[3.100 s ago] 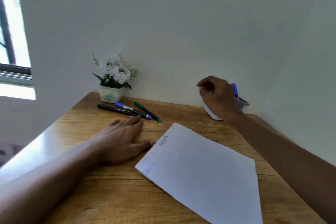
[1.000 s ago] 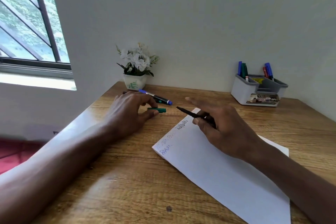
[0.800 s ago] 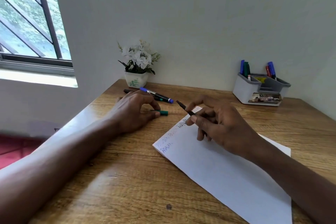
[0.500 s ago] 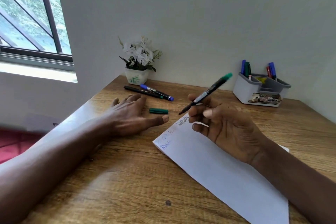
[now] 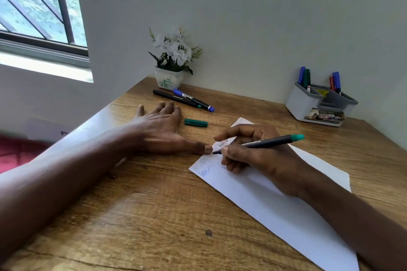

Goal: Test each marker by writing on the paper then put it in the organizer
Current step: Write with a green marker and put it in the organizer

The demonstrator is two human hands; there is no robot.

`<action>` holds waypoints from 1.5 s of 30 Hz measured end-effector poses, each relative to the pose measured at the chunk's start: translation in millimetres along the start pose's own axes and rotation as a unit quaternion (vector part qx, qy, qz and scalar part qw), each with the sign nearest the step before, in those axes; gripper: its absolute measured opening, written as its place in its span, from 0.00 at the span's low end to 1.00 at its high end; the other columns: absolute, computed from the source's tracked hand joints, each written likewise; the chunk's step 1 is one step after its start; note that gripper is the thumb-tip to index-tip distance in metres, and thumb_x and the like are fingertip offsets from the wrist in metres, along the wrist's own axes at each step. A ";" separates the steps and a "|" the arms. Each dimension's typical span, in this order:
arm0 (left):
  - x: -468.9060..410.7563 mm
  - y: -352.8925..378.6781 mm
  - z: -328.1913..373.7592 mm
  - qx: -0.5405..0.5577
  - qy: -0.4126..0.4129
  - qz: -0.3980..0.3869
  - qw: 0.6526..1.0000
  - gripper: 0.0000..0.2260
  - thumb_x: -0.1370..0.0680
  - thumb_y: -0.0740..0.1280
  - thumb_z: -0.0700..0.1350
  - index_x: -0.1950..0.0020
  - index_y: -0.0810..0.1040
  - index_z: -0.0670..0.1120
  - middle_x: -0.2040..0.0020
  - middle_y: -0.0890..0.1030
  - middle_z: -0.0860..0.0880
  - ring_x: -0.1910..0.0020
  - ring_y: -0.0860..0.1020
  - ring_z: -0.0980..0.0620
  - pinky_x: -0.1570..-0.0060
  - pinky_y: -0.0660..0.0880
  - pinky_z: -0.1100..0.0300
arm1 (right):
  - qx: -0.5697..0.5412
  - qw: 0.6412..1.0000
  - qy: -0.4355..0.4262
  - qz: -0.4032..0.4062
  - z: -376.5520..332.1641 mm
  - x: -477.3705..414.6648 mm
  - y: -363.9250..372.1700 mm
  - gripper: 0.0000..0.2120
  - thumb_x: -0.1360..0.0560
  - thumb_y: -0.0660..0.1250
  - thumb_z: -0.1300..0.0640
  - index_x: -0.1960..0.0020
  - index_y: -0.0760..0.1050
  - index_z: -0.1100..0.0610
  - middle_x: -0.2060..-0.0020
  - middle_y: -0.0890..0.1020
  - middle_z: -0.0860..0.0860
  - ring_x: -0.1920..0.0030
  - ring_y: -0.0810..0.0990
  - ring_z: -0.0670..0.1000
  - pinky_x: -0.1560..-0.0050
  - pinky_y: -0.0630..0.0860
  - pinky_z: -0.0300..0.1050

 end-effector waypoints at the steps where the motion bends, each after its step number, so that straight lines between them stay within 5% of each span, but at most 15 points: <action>1: 0.2 -0.8 0.5 -0.002 0.001 0.002 1.000 0.73 0.51 0.48 0.90 0.17 0.43 0.46 0.17 0.41 0.46 0.18 0.44 0.47 0.24 0.42 0.31 | 0.012 1.000 0.005 -0.005 -1.2 0.6 -0.4 0.08 0.27 0.75 0.61 0.48 0.85 0.57 0.61 0.87 0.57 0.62 0.86 0.52 0.60 0.81 0.43; 9: -0.5 -1.8 1.7 -0.005 0.005 -0.005 1.000 0.72 0.51 0.48 0.88 0.17 0.43 0.46 0.17 0.41 0.46 0.18 0.44 0.47 0.24 0.41 0.31 | 0.116 0.992 -0.036 0.028 -4.3 -3.2 8.0 0.08 0.29 0.75 0.63 0.62 0.82 0.52 0.72 0.82 0.50 0.73 0.78 0.45 0.72 0.74 0.39; 14: -0.6 -1.2 2.0 0.002 0.005 -0.007 1.000 0.73 0.52 0.48 0.88 0.17 0.43 0.47 0.17 0.41 0.46 0.18 0.43 0.47 0.24 0.42 0.31 | 0.194 0.980 -0.040 0.025 -0.7 -3.8 8.2 0.03 0.33 0.74 0.52 0.62 0.80 0.48 0.68 0.81 0.48 0.66 0.76 0.41 0.68 0.73 0.36; 21: -1.1 -0.5 1.2 0.001 0.009 -0.004 1.000 0.73 0.53 0.47 0.89 0.17 0.44 0.48 0.16 0.42 0.46 0.18 0.44 0.46 0.24 0.43 0.30 | 0.176 0.983 -0.044 0.012 -2.9 -3.9 8.8 0.05 0.31 0.73 0.56 0.63 0.79 0.52 0.71 0.79 0.51 0.70 0.75 0.42 0.70 0.72 0.39; 24: -2.5 0.2 -0.1 0.000 0.011 0.001 1.000 0.73 0.54 0.46 0.89 0.17 0.45 0.48 0.16 0.42 0.46 0.18 0.44 0.46 0.24 0.43 0.31 | 0.153 0.987 -0.047 0.010 -1.3 -3.0 9.3 0.09 0.27 0.74 0.61 0.63 0.80 0.50 0.73 0.79 0.44 0.71 0.75 0.40 0.70 0.71 0.34; 34: -5.0 1.5 -1.3 0.001 0.010 -0.003 1.000 0.74 0.55 0.45 0.90 0.17 0.44 0.49 0.17 0.42 0.46 0.18 0.43 0.47 0.24 0.43 0.31 | 0.177 0.982 -0.066 0.007 -1.0 -2.1 8.1 0.05 0.28 0.74 0.57 0.61 0.79 0.53 0.70 0.79 0.45 0.67 0.74 0.40 0.69 0.71 0.35; 40: -4.0 0.9 -0.2 -0.002 0.009 -0.006 1.000 0.74 0.55 0.45 0.90 0.17 0.44 0.49 0.17 0.41 0.46 0.18 0.44 0.47 0.24 0.43 0.31 | 0.149 0.987 -0.057 0.026 -2.6 -3.3 7.7 0.05 0.34 0.71 0.53 0.62 0.78 0.55 0.70 0.80 0.55 0.71 0.75 0.44 0.70 0.72 0.42; 45: -4.0 0.3 0.2 -0.006 0.007 -0.009 1.000 0.74 0.55 0.45 0.89 0.17 0.43 0.50 0.17 0.41 0.46 0.18 0.44 0.47 0.24 0.43 0.31 | 0.181 0.981 -0.068 0.018 -1.3 -3.3 8.9 0.05 0.30 0.73 0.55 0.62 0.78 0.52 0.70 0.78 0.48 0.67 0.73 0.40 0.68 0.70 0.37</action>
Point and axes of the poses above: each hand's wrist, its own x-axis away from the middle knuckle, its own y-axis out of the palm, z = x × y, the point moved 3 cm from there along -x, towards the middle knuckle
